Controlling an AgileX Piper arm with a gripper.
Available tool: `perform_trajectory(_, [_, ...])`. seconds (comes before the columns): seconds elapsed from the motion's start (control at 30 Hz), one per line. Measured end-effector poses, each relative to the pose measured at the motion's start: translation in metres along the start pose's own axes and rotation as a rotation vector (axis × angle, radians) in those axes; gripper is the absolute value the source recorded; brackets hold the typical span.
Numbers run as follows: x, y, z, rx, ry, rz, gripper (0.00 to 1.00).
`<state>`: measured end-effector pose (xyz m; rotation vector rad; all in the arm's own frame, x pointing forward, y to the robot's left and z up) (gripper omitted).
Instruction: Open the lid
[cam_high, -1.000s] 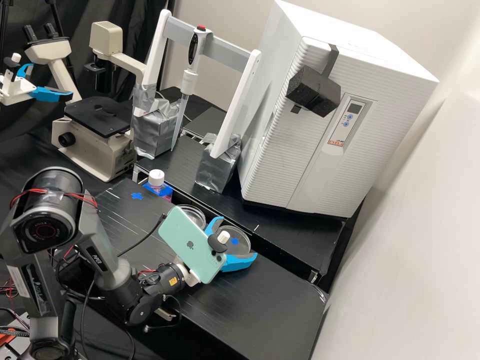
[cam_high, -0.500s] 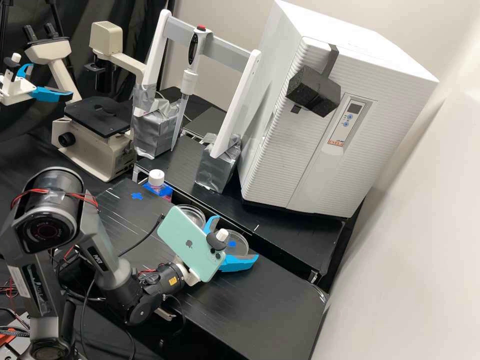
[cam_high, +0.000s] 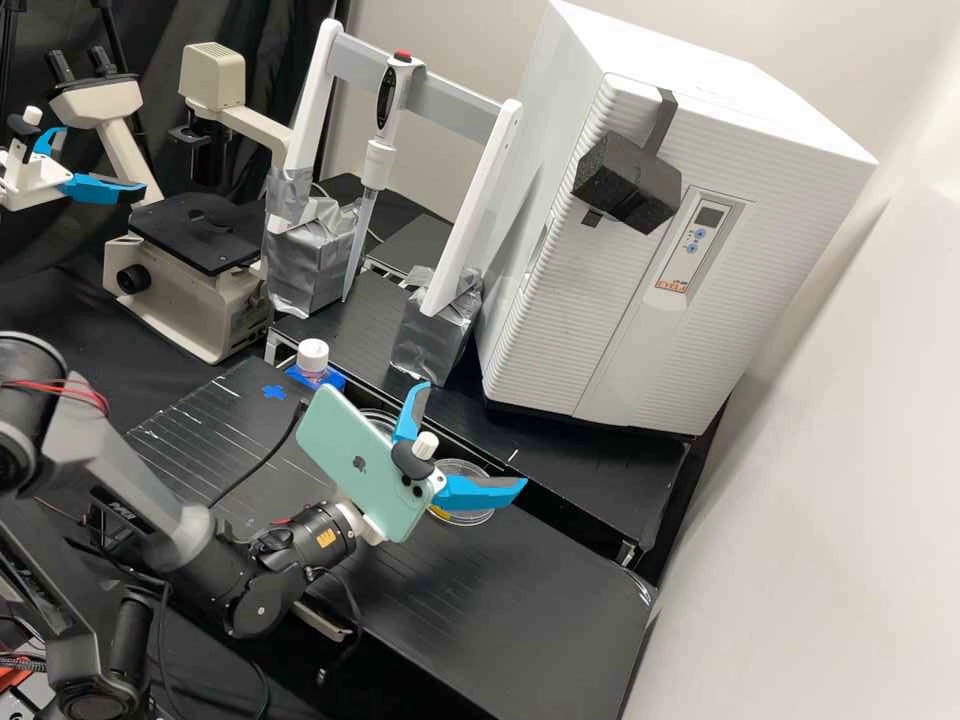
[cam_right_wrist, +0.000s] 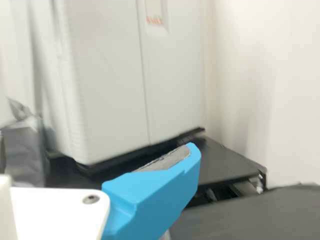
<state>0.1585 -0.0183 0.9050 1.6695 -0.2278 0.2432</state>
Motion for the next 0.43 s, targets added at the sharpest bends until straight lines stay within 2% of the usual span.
perform_trajectory(0.1, [-0.005,-0.01,-0.016,0.003,0.071,-0.031,1.0])
perform_trajectory(0.2, [-0.011,-0.021,-0.029,0.037,0.13,-0.04,1.0])
perform_trajectory(0.27, [-0.016,-0.028,-0.038,0.078,0.175,-0.045,1.0])
perform_trajectory(0.43, [-0.022,-0.035,-0.05,0.122,0.24,-0.056,1.0])
